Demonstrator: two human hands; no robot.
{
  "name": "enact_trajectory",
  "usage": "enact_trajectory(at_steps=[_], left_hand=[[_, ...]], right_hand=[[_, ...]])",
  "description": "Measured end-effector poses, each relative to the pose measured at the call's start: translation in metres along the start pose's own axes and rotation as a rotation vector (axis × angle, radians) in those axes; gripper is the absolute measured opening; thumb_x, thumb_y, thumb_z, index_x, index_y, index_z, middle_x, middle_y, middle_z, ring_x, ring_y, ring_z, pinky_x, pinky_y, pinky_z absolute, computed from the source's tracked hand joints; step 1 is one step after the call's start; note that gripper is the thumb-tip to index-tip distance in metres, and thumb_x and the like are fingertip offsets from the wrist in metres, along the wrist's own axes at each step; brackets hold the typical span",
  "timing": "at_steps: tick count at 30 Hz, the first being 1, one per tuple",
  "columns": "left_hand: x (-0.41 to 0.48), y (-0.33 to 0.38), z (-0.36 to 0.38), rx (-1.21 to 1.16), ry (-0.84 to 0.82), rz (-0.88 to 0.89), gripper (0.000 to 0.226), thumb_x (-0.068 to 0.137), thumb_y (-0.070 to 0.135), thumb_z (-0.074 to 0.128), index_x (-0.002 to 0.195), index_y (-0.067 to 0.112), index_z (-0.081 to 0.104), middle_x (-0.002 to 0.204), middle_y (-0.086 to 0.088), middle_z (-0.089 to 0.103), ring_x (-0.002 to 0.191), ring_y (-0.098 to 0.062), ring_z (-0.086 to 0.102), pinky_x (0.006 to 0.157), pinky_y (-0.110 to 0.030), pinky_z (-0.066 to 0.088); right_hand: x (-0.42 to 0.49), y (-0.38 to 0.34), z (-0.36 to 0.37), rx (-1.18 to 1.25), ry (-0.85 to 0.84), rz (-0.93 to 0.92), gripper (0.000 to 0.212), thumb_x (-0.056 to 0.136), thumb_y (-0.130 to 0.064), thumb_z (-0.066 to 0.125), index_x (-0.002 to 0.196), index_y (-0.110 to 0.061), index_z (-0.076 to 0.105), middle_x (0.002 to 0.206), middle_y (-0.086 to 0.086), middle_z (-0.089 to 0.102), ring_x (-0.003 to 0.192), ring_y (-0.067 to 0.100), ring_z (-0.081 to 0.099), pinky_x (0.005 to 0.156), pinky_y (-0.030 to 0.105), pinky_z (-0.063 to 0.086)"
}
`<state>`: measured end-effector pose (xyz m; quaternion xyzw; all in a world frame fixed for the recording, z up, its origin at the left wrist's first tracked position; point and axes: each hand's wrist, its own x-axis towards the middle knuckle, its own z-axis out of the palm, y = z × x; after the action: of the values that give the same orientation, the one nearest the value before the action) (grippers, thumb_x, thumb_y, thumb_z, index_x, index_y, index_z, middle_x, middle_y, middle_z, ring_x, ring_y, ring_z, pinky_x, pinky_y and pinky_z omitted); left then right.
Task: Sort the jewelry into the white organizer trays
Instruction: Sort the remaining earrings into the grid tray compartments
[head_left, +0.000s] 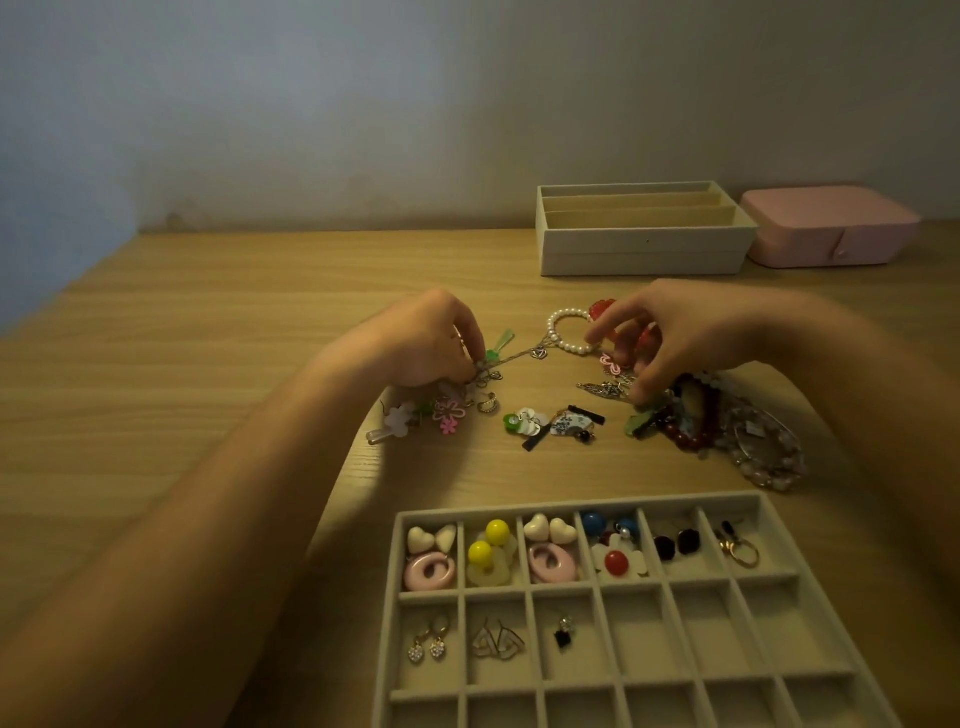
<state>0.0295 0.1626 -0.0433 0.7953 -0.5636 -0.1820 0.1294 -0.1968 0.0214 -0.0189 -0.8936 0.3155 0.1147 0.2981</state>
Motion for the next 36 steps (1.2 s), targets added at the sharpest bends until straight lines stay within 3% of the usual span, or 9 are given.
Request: enact_trajectory(at_steps=[3,5,9,13,18,26,29,32,36], left_hand=[[-0.005,0.006,0.001,-0.026,0.047,0.054,0.011,0.083,0.023,0.076,0.09,0.029,0.071,0.083,0.004,0.07,0.075,-0.016,0.066,0.064,-0.029,0.052],[-0.011,0.015,0.002,-0.068,0.035,0.14,0.01,0.082,0.029,0.078,0.089,0.03,0.071,0.082,0.005,0.069,0.073,-0.015,0.066,0.066,-0.029,0.052],[-0.022,0.037,0.009,-0.03,-0.187,0.215,0.026,0.077,0.044,0.08,0.098,0.032,0.069,0.093,0.008,0.065,0.084,-0.01,0.06,0.068,-0.028,0.049],[-0.023,0.04,0.015,0.027,-0.226,0.22,0.027,0.075,0.038,0.085,0.095,0.034,0.067,0.089,0.011,0.063,0.08,-0.007,0.06,0.065,-0.03,0.054],[-0.024,0.029,0.008,0.031,-0.182,0.199,0.022,0.081,0.029,0.081,0.101,0.028,0.071,0.092,0.009,0.067,0.083,-0.01,0.063,0.072,-0.027,0.054],[-0.027,0.012,-0.006,-0.146,-0.114,0.201,0.014,0.085,0.015,0.077,0.092,0.026,0.075,0.092,0.004,0.075,0.087,-0.015,0.071,0.085,-0.037,0.059],[-0.03,0.009,-0.009,-0.243,-0.1,0.209,0.014,0.085,0.01,0.076,0.091,0.022,0.075,0.091,0.0,0.076,0.084,-0.017,0.072,0.073,-0.027,0.06],[-0.033,0.008,-0.011,-0.335,-0.055,0.219,0.01,0.087,0.007,0.074,0.095,0.013,0.075,0.086,-0.003,0.074,0.065,-0.003,0.064,0.053,-0.012,0.046],[-0.034,0.007,-0.012,-0.345,-0.091,0.198,0.011,0.09,0.011,0.071,0.1,0.014,0.073,0.085,-0.001,0.077,0.066,-0.007,0.065,0.05,-0.015,0.045]], right_hand=[[-0.006,-0.001,-0.001,0.018,0.032,-0.03,0.062,0.077,-0.015,0.085,0.129,-0.036,0.059,0.113,-0.007,0.062,0.097,0.01,0.06,0.079,0.023,0.05],[-0.008,-0.005,0.001,0.029,0.101,-0.087,0.045,0.079,-0.022,0.085,0.116,-0.038,0.065,0.109,-0.01,0.063,0.097,0.007,0.059,0.075,0.02,0.048],[-0.009,-0.016,0.015,0.007,0.061,-0.159,0.021,0.08,-0.032,0.083,0.099,-0.036,0.073,0.097,-0.008,0.066,0.087,0.007,0.061,0.072,0.02,0.047],[-0.006,-0.026,0.031,-0.045,0.019,-0.16,0.025,0.078,-0.035,0.084,0.1,-0.034,0.071,0.095,-0.01,0.066,0.086,0.007,0.062,0.067,0.019,0.045],[-0.009,-0.029,0.031,-0.105,-0.027,-0.162,0.018,0.084,-0.023,0.081,0.094,-0.034,0.071,0.099,-0.011,0.064,0.088,0.007,0.06,0.07,0.021,0.047],[-0.011,-0.026,0.025,-0.061,-0.003,-0.157,0.023,0.087,-0.015,0.077,0.101,-0.031,0.071,0.096,-0.009,0.07,0.081,-0.006,0.065,0.063,0.014,0.05],[-0.01,-0.026,0.022,-0.043,-0.003,-0.167,0.022,0.087,-0.014,0.077,0.102,-0.029,0.071,0.095,-0.009,0.07,0.077,-0.011,0.063,0.062,0.013,0.05],[-0.008,-0.029,0.019,-0.042,-0.007,-0.158,0.021,0.088,-0.016,0.076,0.103,-0.03,0.071,0.1,-0.008,0.069,0.085,0.001,0.065,0.068,0.018,0.05],[0.005,-0.041,0.022,0.008,0.141,-0.197,0.017,0.096,-0.018,0.066,0.106,-0.031,0.072,0.102,-0.01,0.068,0.092,0.005,0.064,0.07,0.016,0.048]])
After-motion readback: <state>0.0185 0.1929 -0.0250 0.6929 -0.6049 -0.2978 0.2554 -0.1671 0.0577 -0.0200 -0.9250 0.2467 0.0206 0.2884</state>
